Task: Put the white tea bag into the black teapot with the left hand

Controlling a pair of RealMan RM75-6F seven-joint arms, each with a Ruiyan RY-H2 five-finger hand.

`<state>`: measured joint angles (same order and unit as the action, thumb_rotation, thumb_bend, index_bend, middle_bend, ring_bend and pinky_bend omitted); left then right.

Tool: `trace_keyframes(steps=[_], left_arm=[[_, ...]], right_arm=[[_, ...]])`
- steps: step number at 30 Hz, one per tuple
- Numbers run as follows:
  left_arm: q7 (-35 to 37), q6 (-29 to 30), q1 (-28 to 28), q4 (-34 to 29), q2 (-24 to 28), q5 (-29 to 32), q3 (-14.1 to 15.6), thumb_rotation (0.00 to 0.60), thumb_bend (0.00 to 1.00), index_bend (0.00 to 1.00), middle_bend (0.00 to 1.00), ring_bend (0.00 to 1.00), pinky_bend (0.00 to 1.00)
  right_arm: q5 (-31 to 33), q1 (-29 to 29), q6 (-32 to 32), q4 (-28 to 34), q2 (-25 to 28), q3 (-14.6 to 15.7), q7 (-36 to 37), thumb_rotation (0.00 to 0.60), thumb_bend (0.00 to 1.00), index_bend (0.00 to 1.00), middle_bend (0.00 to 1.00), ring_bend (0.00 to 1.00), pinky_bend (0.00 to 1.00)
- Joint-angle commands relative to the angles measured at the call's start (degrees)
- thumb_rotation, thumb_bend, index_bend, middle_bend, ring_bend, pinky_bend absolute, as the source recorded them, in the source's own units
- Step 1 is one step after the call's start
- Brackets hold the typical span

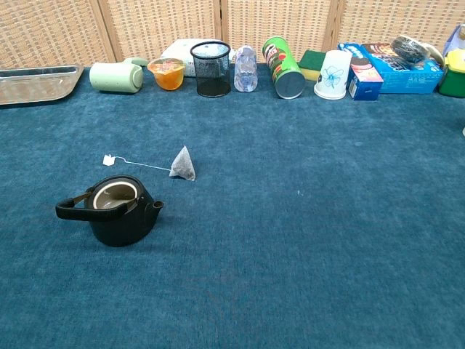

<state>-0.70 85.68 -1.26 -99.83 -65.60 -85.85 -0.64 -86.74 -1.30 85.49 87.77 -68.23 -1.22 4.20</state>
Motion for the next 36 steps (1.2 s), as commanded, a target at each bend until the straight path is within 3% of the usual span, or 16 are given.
trace_keyframes(steps=[1, 19, 23, 26, 28, 31, 34, 36], left_arm=[[-0.17, -0.27, -0.20, 0.00, -0.16, 0.23, -0.10, 0.600, 0.48, 0.15, 0.34, 0.25, 0.28], [-0.52, -0.88, -1.79, -0.85, 1.59, -0.52, -1.09, 0.600, 0.48, 0.15, 0.34, 0.25, 0.29], [-1.84, -2.63, -3.49, -0.73, 2.33, -1.07, -1.58, 0.600, 0.48, 0.15, 0.34, 0.27, 0.39], [-3.90, -5.06, -5.55, -0.34, 2.93, -1.90, -1.84, 0.600, 0.48, 0.15, 0.38, 0.36, 0.55], [-5.57, -6.59, -6.88, 0.01, 3.25, -2.22, -2.09, 0.600, 0.48, 0.15, 0.46, 0.46, 0.64], [-8.29, -9.00, -8.85, 0.58, 3.52, -2.10, -2.53, 0.600, 0.48, 0.18, 0.67, 0.71, 0.78], [-10.53, -11.81, -10.94, 1.17, 3.56, -1.30, -3.09, 0.600, 0.49, 0.24, 0.84, 0.86, 0.85], [-12.02, -13.95, -12.56, 1.89, 3.40, -0.71, -3.51, 0.600, 0.50, 0.28, 0.90, 0.91, 0.88]], right_arm=[[0.23, 0.19, -0.26, 0.02, -0.05, -0.13, -0.10, 0.600, 0.19, 0.25, 0.27, 0.18, 0.09], [0.40, -0.56, 1.21, 0.22, -0.02, -0.04, 0.53, 0.600, 0.18, 0.25, 0.27, 0.18, 0.09], [0.55, -0.88, 1.55, 0.01, 0.01, 0.00, 0.96, 0.600, 0.19, 0.25, 0.27, 0.18, 0.09], [0.69, -1.12, 1.69, -0.28, 0.01, 0.08, 1.46, 0.600, 0.19, 0.25, 0.27, 0.18, 0.09], [0.66, -1.31, 1.91, -0.49, 0.01, 0.15, 1.83, 0.600, 0.19, 0.25, 0.27, 0.18, 0.09], [0.67, -1.72, 2.46, -0.73, 0.06, 0.20, 2.28, 0.600, 0.18, 0.25, 0.27, 0.18, 0.10], [1.00, -2.16, 2.83, -1.08, 0.11, 0.21, 2.81, 0.600, 0.19, 0.25, 0.27, 0.18, 0.10], [1.27, -2.47, 2.99, -1.34, 0.17, 0.24, 3.21, 0.600, 0.19, 0.25, 0.27, 0.18, 0.10]])
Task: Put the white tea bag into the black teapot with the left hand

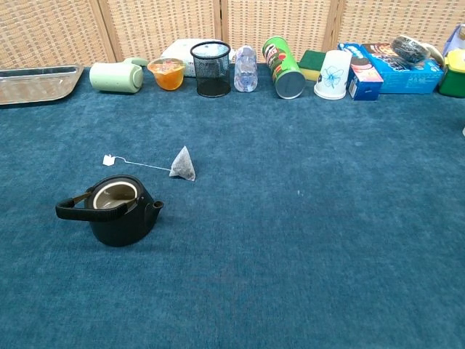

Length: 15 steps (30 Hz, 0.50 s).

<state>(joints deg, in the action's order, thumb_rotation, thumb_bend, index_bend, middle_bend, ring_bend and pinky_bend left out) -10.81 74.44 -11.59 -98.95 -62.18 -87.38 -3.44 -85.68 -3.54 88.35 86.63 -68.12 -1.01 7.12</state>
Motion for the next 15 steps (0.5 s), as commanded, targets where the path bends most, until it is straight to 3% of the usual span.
trace_keyframes(steps=[1, 11, 15], left_arm=[[-2.45, -3.50, -2.80, 1.30, -0.11, 1.07, -0.85, 0.600, 0.51, 0.29, 0.92, 0.94, 0.90], [-7.50, -13.64, -10.81, 6.78, -3.54, 4.64, -2.57, 0.600, 0.53, 0.34, 0.99, 0.99, 0.94], [-8.69, -16.46, -13.36, 8.80, -5.49, 6.26, -3.11, 0.600, 0.41, 0.35, 1.00, 1.00, 0.94]], right_arm=[[0.29, -0.30, 0.14, -0.30, 0.07, 0.03, 0.40, 0.600, 0.19, 0.25, 0.27, 0.18, 0.10], [1.00, -1.24, 0.60, -1.09, 0.13, 0.03, 1.44, 0.600, 0.19, 0.25, 0.27, 0.18, 0.10], [1.51, -1.54, 0.52, -1.18, 0.12, -0.05, 1.62, 0.600, 0.19, 0.25, 0.27, 0.19, 0.10]])
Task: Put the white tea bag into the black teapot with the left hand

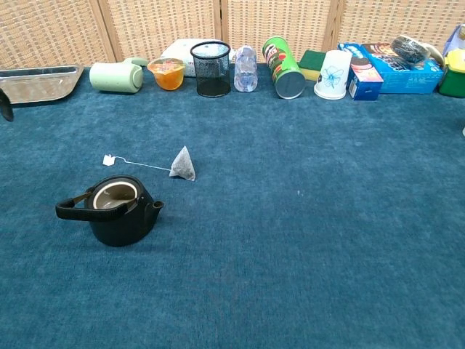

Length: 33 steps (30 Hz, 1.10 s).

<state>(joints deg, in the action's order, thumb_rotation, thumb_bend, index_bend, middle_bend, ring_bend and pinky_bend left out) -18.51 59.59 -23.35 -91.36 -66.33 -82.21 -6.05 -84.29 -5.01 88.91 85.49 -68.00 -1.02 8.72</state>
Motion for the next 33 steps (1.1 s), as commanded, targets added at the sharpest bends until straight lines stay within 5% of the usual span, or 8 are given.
trace_keyframes(steps=[1, 6, 14, 33], left_arm=[[-1.37, -2.15, -2.24, 1.70, -1.91, 1.34, -0.65, 0.600, 0.37, 0.35, 1.00, 1.00, 0.95], [-1.57, -3.24, -4.39, 4.03, -4.60, 2.43, -1.37, 0.600, 0.31, 0.35, 1.00, 1.00, 0.95], [-0.03, -7.18, -7.34, 6.44, -7.58, 6.65, -2.12, 0.600, 0.43, 0.45, 1.00, 1.00, 0.95], [-1.19, -14.08, -14.84, 19.16, -17.11, 13.72, -2.76, 0.600, 0.39, 0.46, 1.00, 1.00, 0.95]], right_arm=[[0.21, -0.12, -0.03, -0.03, 0.02, -0.08, 0.05, 0.600, 0.19, 0.25, 0.27, 0.19, 0.10], [0.63, -0.33, 0.03, 0.15, 0.25, -0.33, -0.05, 0.600, 0.19, 0.25, 0.27, 0.19, 0.10], [1.43, -0.62, -0.06, 0.52, 0.62, -0.73, -0.13, 0.600, 0.19, 0.25, 0.27, 0.19, 0.10], [2.84, -2.59, 1.48, 0.90, 1.18, -1.19, 0.27, 0.600, 0.19, 0.25, 0.27, 0.19, 0.11]])
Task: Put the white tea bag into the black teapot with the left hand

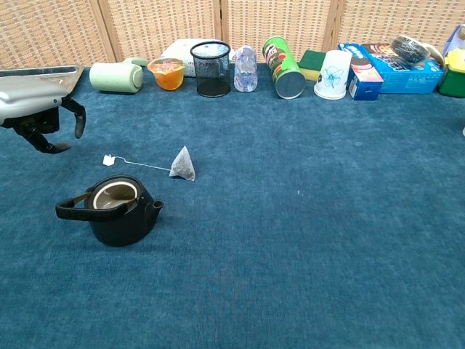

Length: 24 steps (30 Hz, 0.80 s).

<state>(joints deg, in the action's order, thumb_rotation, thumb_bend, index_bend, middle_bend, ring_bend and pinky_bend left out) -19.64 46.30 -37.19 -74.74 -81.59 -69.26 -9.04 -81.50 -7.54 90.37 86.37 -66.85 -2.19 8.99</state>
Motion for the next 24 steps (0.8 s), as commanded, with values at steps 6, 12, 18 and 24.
trace_keyframes(steps=[6, 12, 18, 24], left_arm=[[0.45, -0.93, -2.36, 7.51, -5.67, 0.89, 0.52, 0.600, 0.39, 0.46, 1.00, 1.00, 0.95], [1.54, -1.55, -3.54, 10.80, -8.44, 0.29, 1.07, 0.600, 0.39, 0.46, 1.00, 1.00, 0.95], [2.18, -1.84, -4.35, 12.58, -10.30, 0.06, 1.41, 0.600, 0.39, 0.46, 1.00, 1.00, 0.95], [2.59, -2.06, -4.68, 13.19, -11.05, 0.16, 1.81, 0.600, 0.39, 0.46, 1.00, 1.00, 0.95]], right_arm=[[0.56, -0.21, -0.17, 0.20, 0.15, -0.31, -0.16, 0.600, 0.19, 0.25, 0.27, 0.19, 0.12], [1.24, -0.53, -0.28, 0.16, 0.23, -0.56, -0.06, 0.600, 0.19, 0.25, 0.27, 0.19, 0.12], [1.79, -1.00, -0.15, -0.13, 0.32, -0.78, 0.40, 0.600, 0.18, 0.25, 0.27, 0.19, 0.12], [2.01, -1.13, -0.55, -0.54, 0.21, -0.86, 0.89, 0.600, 0.19, 0.25, 0.27, 0.19, 0.12]])
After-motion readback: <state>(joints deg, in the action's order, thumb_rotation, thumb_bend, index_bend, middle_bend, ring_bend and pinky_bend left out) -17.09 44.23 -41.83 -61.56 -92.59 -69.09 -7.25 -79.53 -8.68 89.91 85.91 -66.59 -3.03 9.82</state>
